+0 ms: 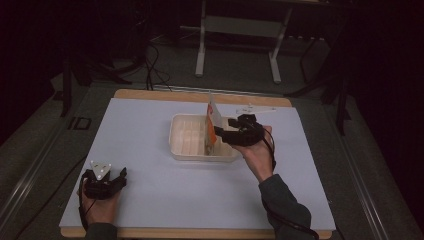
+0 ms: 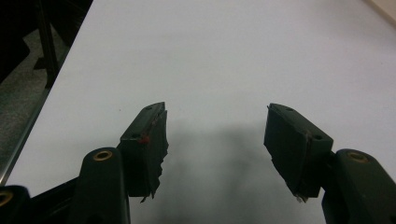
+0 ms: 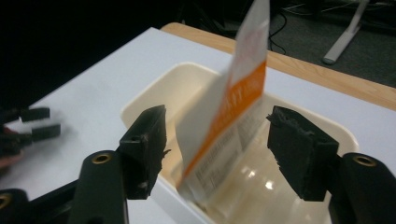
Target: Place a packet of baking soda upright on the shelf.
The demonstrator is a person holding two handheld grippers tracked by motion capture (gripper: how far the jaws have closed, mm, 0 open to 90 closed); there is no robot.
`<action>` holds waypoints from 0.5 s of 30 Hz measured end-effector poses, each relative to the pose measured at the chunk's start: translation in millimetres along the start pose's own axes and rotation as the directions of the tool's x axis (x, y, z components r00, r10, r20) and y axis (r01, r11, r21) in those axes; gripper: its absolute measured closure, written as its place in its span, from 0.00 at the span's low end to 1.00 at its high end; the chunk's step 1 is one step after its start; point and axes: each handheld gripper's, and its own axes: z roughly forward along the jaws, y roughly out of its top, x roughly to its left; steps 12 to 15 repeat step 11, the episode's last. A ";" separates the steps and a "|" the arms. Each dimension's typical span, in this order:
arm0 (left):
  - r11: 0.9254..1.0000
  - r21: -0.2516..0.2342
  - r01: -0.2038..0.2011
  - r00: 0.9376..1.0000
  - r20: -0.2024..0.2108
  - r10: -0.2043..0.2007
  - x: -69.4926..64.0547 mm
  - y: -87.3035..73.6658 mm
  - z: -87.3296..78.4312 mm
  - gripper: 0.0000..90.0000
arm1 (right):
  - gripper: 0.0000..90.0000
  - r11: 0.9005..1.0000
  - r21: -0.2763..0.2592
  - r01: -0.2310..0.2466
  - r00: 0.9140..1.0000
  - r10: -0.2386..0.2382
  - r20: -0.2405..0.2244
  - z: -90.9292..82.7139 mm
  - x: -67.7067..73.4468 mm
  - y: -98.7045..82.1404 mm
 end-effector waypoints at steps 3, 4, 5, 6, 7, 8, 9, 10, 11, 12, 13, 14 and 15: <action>1.000 0.004 -0.002 1.000 -0.004 0.002 -0.2 0.1 0.1 0.44 | 0.38 1.000 0.001 0.004 1.000 -0.004 0.003 -10.1 -4.4 -8.8; 1.000 0.003 -0.001 1.000 -0.007 0.001 -0.4 0.1 0.2 0.43 | 0.38 1.000 0.001 0.002 1.000 -0.002 0.006 -13.2 -6.2 -12.0; 1.000 0.004 -0.001 1.000 -0.010 0.001 -0.4 0.1 0.2 0.42 | 0.37 1.000 0.002 0.000 1.000 0.000 0.006 -16.0 -8.3 -15.7; 1.000 0.003 0.002 1.000 -0.013 -0.002 -0.6 0.1 0.4 0.41 | 0.36 1.000 0.009 -0.003 1.000 0.003 0.005 -18.4 -10.5 -19.7; 1.000 0.005 0.003 1.000 -0.017 -0.002 -0.5 0.1 0.5 0.41 | 0.36 1.000 0.015 -0.003 1.000 0.003 0.007 -20.4 -12.8 -24.2; 1.000 0.005 0.008 1.000 -0.022 -0.008 -0.7 0.2 0.8 0.40 | 0.35 1.000 0.023 -0.005 1.000 0.005 0.012 -22.3 -15.3 -29.1; 1.000 0.010 0.011 1.000 -0.028 -0.011 -0.6 0.3 1.0 0.39 | 0.35 0.999 0.031 -0.008 1.000 0.007 0.021 -23.9 -18.0 -34.4; 1.000 0.018 0.018 0.999 -0.041 -0.017 -0.7 0.6 2.0 0.38 | 0.35 0.999 0.040 -0.008 0.999 0.007 0.033 -25.6 -21.5 -40.1; 0.999 0.028 0.022 0.998 -0.052 -0.020 -0.6 1.0 2.9 0.34 | 0.34 0.999 0.048 -0.016 0.999 0.014 0.052 -27.9 -26.3 -47.8; 0.999 0.028 0.022 0.998 -0.052 -0.020 -0.6 1.0 2.9 0.34 | 0.34 0.999 0.048 -0.016 0.999 0.014 0.052 -27.9 -26.3 -47.8; 0.999 0.028 0.022 0.998 -0.052 -0.020 -0.6 1.0 2.9 0.34 | 0.34 0.999 0.048 -0.016 0.999 0.014 0.052 -27.9 -26.3 -47.8; 0.999 0.028 0.022 0.998 -0.052 -0.020 -0.6 1.0 2.9 0.34 | 0.34 0.999 0.048 -0.016 0.999 0.014 0.052 -27.9 -26.3 -47.8; 0.999 0.028 0.022 0.998 -0.052 -0.020 -0.6 1.0 2.9 0.34 | 0.34 0.999 0.048 -0.016 0.999 0.014 0.052 -27.9 -26.3 -47.8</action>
